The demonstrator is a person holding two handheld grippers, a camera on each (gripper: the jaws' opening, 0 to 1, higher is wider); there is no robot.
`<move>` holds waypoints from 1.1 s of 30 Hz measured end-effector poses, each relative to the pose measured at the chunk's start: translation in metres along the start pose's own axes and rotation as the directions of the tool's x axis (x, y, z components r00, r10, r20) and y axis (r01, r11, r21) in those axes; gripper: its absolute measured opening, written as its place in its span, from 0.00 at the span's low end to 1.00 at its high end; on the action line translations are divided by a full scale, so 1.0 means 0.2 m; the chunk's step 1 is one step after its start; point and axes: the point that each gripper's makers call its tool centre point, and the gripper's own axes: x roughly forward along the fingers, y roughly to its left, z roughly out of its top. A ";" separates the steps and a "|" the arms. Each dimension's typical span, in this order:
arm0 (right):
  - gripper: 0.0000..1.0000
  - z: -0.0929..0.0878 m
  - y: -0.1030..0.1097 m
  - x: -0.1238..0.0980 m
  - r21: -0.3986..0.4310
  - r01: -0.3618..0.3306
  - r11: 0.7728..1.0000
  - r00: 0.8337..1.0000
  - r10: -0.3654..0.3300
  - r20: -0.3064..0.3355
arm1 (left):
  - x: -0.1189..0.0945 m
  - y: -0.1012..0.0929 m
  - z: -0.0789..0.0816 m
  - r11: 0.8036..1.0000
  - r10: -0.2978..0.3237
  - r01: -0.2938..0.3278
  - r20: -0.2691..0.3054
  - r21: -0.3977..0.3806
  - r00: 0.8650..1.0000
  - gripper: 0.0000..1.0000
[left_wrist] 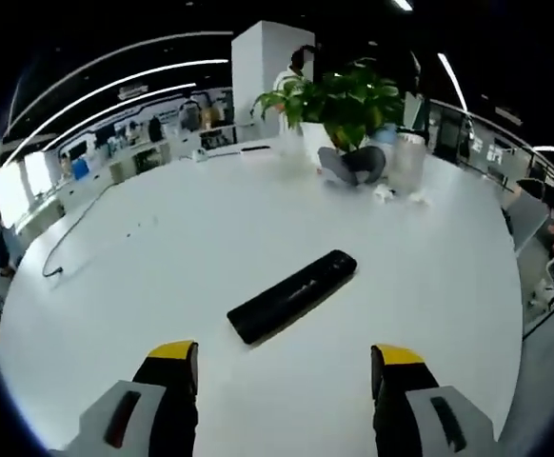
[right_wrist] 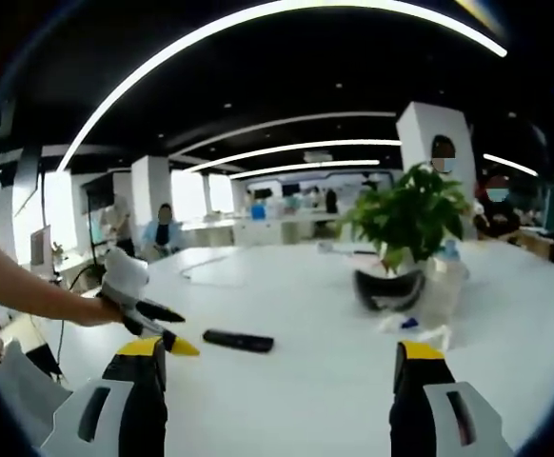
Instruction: Press the specified remote control buttons in sequence, fully releasing each button before pressing the next.
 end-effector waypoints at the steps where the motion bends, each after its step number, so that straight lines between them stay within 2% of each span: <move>1: 0.99 0.00 0.00 0.00 -0.002 0.001 1.000 1.000 -0.001 0.000 | -0.03 -0.01 0.02 1.000 0.006 -0.005 0.027 -0.019 1.000 0.85; 4: 0.99 0.00 0.00 0.00 0.001 0.001 1.000 1.000 -0.001 0.001 | -0.10 -0.04 0.06 1.000 0.019 -0.018 0.087 -0.014 0.996 0.89; 6: 0.99 0.00 -0.01 -0.01 0.004 0.005 1.000 1.000 -0.005 0.004 | -0.16 -0.07 0.07 0.999 0.021 -0.015 0.125 -0.047 0.992 0.91; 10: 0.99 0.00 -0.02 -0.01 0.014 0.010 1.000 1.000 -0.010 0.006 | -0.26 -0.11 0.07 0.998 0.038 -0.029 0.161 -0.058 0.986 1.00; 14: 0.99 0.01 -0.02 -0.01 0.017 0.009 1.000 1.000 -0.009 0.011 | -0.34 -0.14 0.08 0.992 0.033 -0.007 0.201 -0.129 0.979 1.00; 21: 0.99 0.02 -0.01 -0.01 0.011 0.007 1.000 1.000 -0.008 0.021 | -0.56 -0.13 0.14 0.986 0.102 -0.059 0.283 -0.155 0.954 1.00; 29: 0.99 0.03 0.00 -0.01 0.014 0.000 1.000 1.000 0.000 0.026 | -0.70 -0.13 0.13 0.982 0.154 -0.111 0.297 -0.155 0.943 1.00; 33: 0.99 0.03 0.01 0.00 0.013 -0.010 1.000 1.000 0.010 0.026 | -0.77 -0.12 0.14 0.977 0.193 -0.150 0.329 -0.152 0.924 1.00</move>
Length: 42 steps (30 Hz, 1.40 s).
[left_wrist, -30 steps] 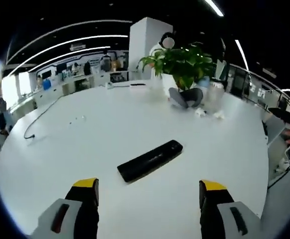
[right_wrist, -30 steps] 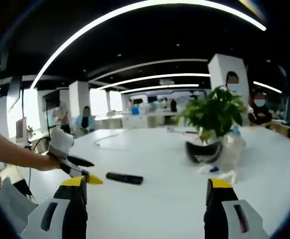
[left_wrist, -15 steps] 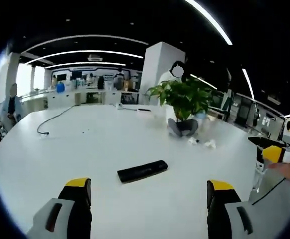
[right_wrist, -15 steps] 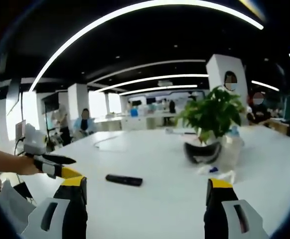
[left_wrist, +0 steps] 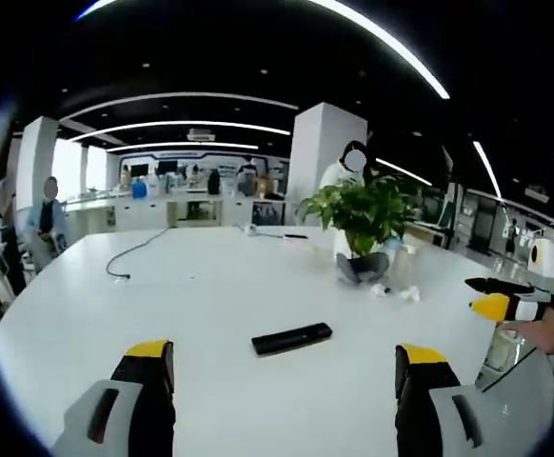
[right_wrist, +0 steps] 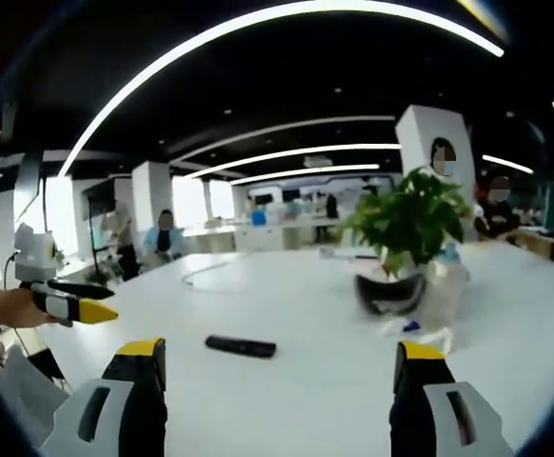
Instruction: Press the specified remote control buttons in sequence, fully releasing each button before pressing the next.
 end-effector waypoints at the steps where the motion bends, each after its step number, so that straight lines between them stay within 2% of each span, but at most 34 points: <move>1: 0.99 0.00 0.00 0.00 -0.003 -0.002 1.000 1.000 0.002 0.002 | -0.01 0.00 0.01 1.000 0.008 -0.008 0.008 -0.003 1.000 1.00; 9: 0.99 0.01 0.02 0.00 0.000 -0.014 1.000 1.000 0.014 0.006 | -0.11 0.00 0.05 0.999 0.029 -0.028 0.048 -0.028 0.998 1.00; 12: 0.99 0.00 0.03 0.00 -0.015 -0.020 1.000 1.000 0.021 0.006 | -0.14 -0.01 0.06 0.999 0.033 -0.033 0.083 -0.001 0.996 1.00; 15: 0.99 0.01 0.04 0.00 -0.021 -0.024 0.999 1.000 0.025 0.004 | -0.16 0.01 0.01 0.996 0.067 -0.072 0.081 0.057 0.994 1.00; 19: 0.99 0.03 0.03 -0.01 -0.018 -0.015 1.000 1.000 0.015 0.017 | -0.20 0.02 -0.02 0.996 0.084 -0.086 0.093 0.018 0.992 1.00; 21: 0.99 0.04 0.03 -0.02 -0.020 -0.012 1.000 1.000 0.012 0.019 | -0.23 0.04 -0.04 0.994 0.101 -0.104 0.089 0.024 0.991 1.00; 23: 0.99 0.04 0.03 -0.03 -0.021 -0.012 1.000 1.000 0.012 0.018 | -0.26 0.08 -0.07 0.987 0.144 -0.149 0.083 0.067 0.986 1.00; 29: 0.99 0.01 0.04 -0.06 -0.027 -0.001 1.000 1.000 0.001 0.003 | -0.31 0.18 -0.18 0.976 0.208 -0.211 0.057 0.049 0.977 1.00; 31: 0.98 0.01 0.04 -0.06 -0.023 -0.002 1.000 1.000 0.002 0.004 | -0.32 0.18 -0.19 0.976 0.209 -0.211 0.051 0.046 0.977 1.00; 34: 0.97 0.01 0.05 -0.03 -0.031 0.001 1.000 1.000 -0.001 0.015 | -0.32 0.18 -0.18 0.970 0.230 -0.235 0.079 0.068 0.970 1.00; 35: 0.97 0.00 0.04 -0.02 -0.038 0.003 0.999 1.000 -0.002 0.010 | -0.33 0.20 -0.20 0.961 0.251 -0.256 0.061 0.106 0.966 1.00; 37: 0.97 -0.03 0.03 -0.03 -0.053 0.013 0.999 1.000 -0.014 -0.022 | -0.32 0.21 -0.22 0.957 0.263 -0.267 0.048 0.116 0.964 1.00; 39: 0.97 0.00 0.03 -0.04 -0.052 0.014 0.999 1.000 -0.014 0.005 | -0.32 0.21 -0.21 0.955 0.268 -0.273 0.057 0.114 0.962 1.00; 42: 0.97 0.00 0.03 -0.04 -0.045 0.015 0.999 1.000 -0.014 0.006 | -0.32 0.23 -0.19 0.950 0.282 -0.289 0.067 0.119 0.957 1.00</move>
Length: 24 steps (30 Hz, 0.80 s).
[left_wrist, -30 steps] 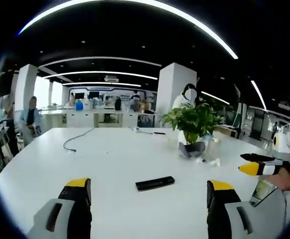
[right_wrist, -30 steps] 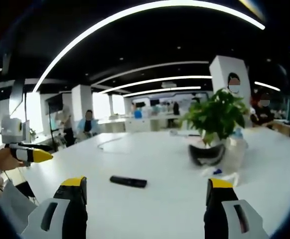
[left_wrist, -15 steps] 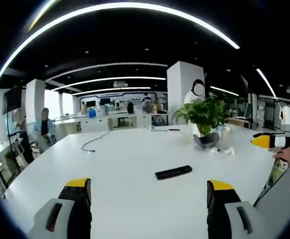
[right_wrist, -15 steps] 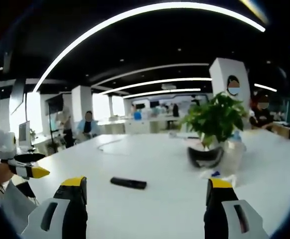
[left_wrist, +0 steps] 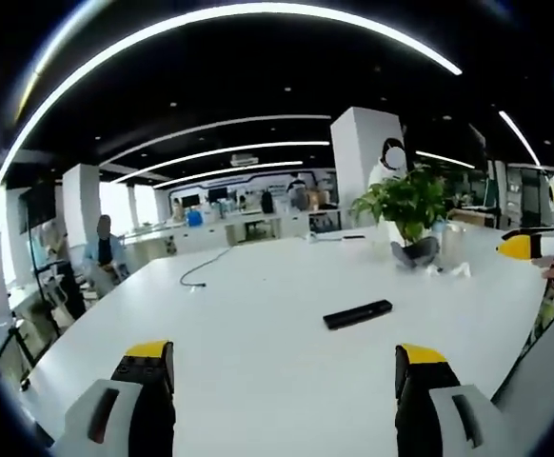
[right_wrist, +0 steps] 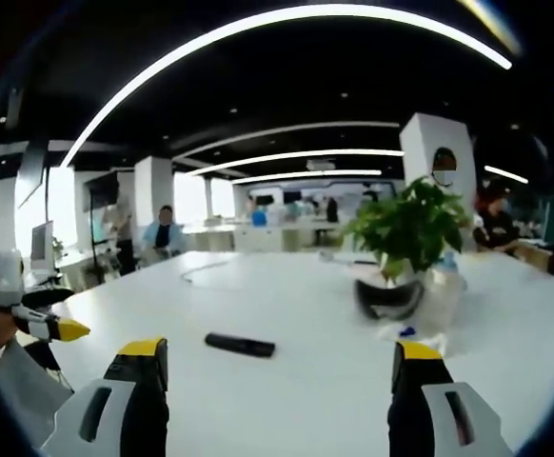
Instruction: Press the specified remote control buttons in sequence, fully releasing each button before pressing the next.
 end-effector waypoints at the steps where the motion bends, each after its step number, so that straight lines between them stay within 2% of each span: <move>1: 0.98 0.00 0.00 0.00 -0.004 0.000 1.000 1.000 0.000 -0.008 | 0.00 0.00 0.01 1.000 0.004 -0.004 0.009 0.001 1.000 1.00; 4: 0.98 0.00 0.01 -0.01 -0.013 -0.002 1.000 1.000 0.002 -0.009 | 0.00 0.03 0.08 1.000 0.019 -0.019 0.077 -0.006 0.997 1.00; 5: 0.98 0.00 0.02 -0.02 -0.015 -0.003 1.000 1.000 0.003 -0.007 | 0.00 0.04 0.07 1.000 0.027 -0.027 0.077 0.002 0.997 1.00; 8: 0.99 -0.03 0.01 0.00 -0.021 0.006 1.000 1.000 -0.006 -0.023 | 0.01 0.11 0.02 0.990 0.112 -0.115 0.045 0.081 0.993 1.00; 10: 0.99 -0.06 0.00 0.01 -0.021 0.004 1.000 0.999 -0.005 -0.054 | 0.02 0.08 0.01 0.992 0.091 -0.093 0.029 0.086 0.995 1.00; 12: 0.97 -0.05 0.00 0.00 -0.023 0.006 1.000 0.999 -0.007 -0.049 | 0.03 0.05 0.00 0.996 0.055 -0.056 0.014 0.072 0.998 1.00; 13: 0.97 -0.05 0.00 0.00 -0.023 0.009 1.000 0.999 -0.010 -0.047 | 0.03 0.04 0.00 0.995 0.059 -0.058 -0.002 0.076 0.998 1.00; 15: 0.98 -0.05 0.00 0.00 -0.018 0.013 1.000 0.999 -0.014 -0.049 | 0.03 0.05 0.01 0.996 0.056 -0.057 0.008 0.075 0.998 1.00; 19: 0.97 -0.08 0.00 0.00 0.010 0.014 1.000 0.996 -0.013 -0.084 | 0.03 0.04 0.00 0.999 0.042 -0.042 -0.005 0.012 0.999 1.00; 24: 0.97 -0.08 0.00 0.00 0.002 0.014 1.000 0.996 -0.014 -0.083 | 0.03 0.02 0.01 1.000 0.022 -0.022 0.009 0.013 1.000 1.00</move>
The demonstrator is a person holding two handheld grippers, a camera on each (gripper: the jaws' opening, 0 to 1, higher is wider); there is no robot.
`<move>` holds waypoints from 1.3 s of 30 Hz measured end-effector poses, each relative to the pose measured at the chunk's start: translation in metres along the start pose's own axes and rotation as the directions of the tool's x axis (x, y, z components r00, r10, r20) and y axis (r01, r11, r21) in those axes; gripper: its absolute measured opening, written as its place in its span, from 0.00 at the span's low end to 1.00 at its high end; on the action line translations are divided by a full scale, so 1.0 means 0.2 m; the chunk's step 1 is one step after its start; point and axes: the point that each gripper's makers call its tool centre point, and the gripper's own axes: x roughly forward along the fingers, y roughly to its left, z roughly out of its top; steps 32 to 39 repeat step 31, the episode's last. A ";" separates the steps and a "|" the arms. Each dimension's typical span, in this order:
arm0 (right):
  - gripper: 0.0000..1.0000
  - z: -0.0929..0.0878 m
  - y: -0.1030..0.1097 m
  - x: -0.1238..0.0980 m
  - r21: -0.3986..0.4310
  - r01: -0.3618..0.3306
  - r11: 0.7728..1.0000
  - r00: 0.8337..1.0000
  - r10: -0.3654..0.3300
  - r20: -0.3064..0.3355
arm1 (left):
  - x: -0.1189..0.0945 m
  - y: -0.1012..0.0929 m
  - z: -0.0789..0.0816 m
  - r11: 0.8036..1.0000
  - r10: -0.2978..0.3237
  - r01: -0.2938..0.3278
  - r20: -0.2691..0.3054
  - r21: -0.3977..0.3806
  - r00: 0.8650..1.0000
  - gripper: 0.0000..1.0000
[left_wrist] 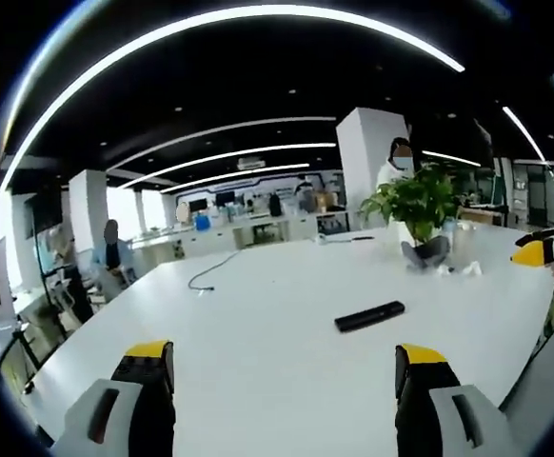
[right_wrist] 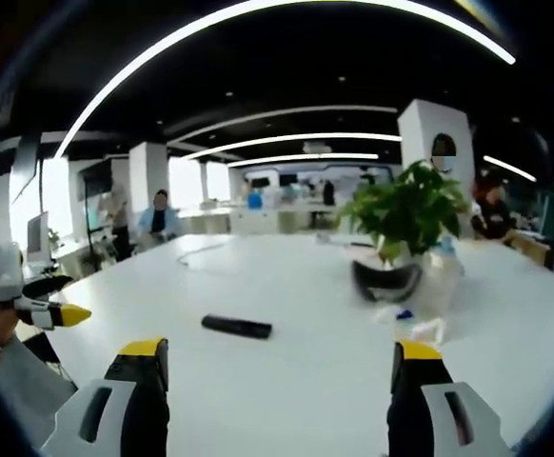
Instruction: Press the specified remote control buttons in sequence, fully releasing each button before pressing the next.
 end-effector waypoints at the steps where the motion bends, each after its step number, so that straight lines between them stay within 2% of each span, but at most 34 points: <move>1: 0.97 0.00 0.01 0.00 -0.005 -0.004 1.000 1.000 0.004 -0.001 | 0.00 -0.01 -0.01 1.000 -0.003 0.003 -0.008 0.011 1.000 1.00; 3: 0.97 0.00 0.02 0.00 -0.009 -0.011 1.000 1.000 0.011 0.002 | 0.00 -0.01 -0.01 1.000 0.000 0.001 -0.019 0.025 1.000 1.00; 6: 0.97 0.00 0.02 0.00 -0.008 -0.015 1.000 1.000 0.015 0.004 | -0.01 -0.01 -0.06 1.000 0.011 -0.011 -0.091 -0.002 0.996 1.00; 12: 0.96 0.00 0.02 0.00 0.002 -0.019 1.000 1.000 0.019 0.005 | -0.01 0.02 -0.06 0.999 0.023 -0.027 -0.086 -0.045 0.996 1.00; 20: 0.96 0.01 -0.01 -0.01 0.038 -0.006 0.999 1.000 0.006 0.010 | -0.01 0.01 -0.07 0.999 0.023 -0.026 -0.094 -0.032 0.995 0.99; 27: 0.96 -0.01 0.01 0.00 0.023 -0.016 1.000 1.000 0.016 -0.008 | -0.01 0.00 -0.09 0.999 0.016 -0.019 -0.114 -0.029 0.993 0.98; 39: 0.95 -0.02 0.00 0.00 0.028 -0.012 1.000 1.000 0.013 -0.016 | -0.01 -0.01 -0.09 1.000 0.005 -0.007 -0.117 -0.016 0.993 0.97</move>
